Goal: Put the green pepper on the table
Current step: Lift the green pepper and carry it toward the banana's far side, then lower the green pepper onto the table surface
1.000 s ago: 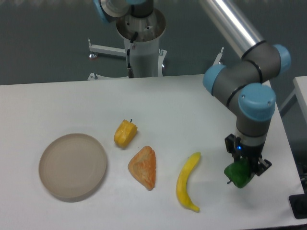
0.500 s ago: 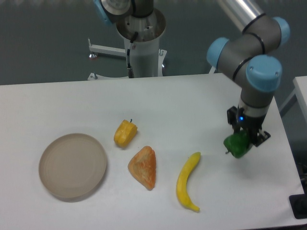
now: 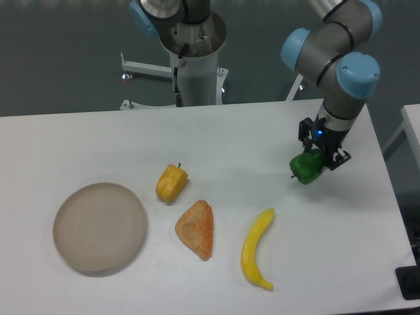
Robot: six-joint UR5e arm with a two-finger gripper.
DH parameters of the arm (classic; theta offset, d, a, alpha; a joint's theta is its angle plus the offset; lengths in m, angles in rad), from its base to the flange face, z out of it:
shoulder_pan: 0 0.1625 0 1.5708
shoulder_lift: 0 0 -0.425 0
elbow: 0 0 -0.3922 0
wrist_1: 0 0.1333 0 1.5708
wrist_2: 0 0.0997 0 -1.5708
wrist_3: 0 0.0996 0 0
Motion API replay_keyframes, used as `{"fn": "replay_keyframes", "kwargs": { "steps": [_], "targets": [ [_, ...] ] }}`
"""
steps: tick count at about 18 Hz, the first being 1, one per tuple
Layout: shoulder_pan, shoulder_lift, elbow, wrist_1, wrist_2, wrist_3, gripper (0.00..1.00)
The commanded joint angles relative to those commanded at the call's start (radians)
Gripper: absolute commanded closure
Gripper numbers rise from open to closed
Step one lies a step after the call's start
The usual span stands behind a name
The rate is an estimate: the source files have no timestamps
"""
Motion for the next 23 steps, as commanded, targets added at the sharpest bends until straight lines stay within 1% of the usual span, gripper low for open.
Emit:
{"fn": "replay_keyframes", "kwargs": {
  "steps": [2,5,12,23],
  "targets": [
    [-0.003,0.008,-0.023,0.000,-0.018,-0.008,0.72],
    [-0.005,0.008,-0.042,0.002,-0.061,-0.002,0.72],
    [-0.002,0.009,-0.058,0.002,-0.095,0.003,0.72],
    [-0.003,0.008,-0.058,0.002,-0.112,0.003,0.71]
  ]
}}
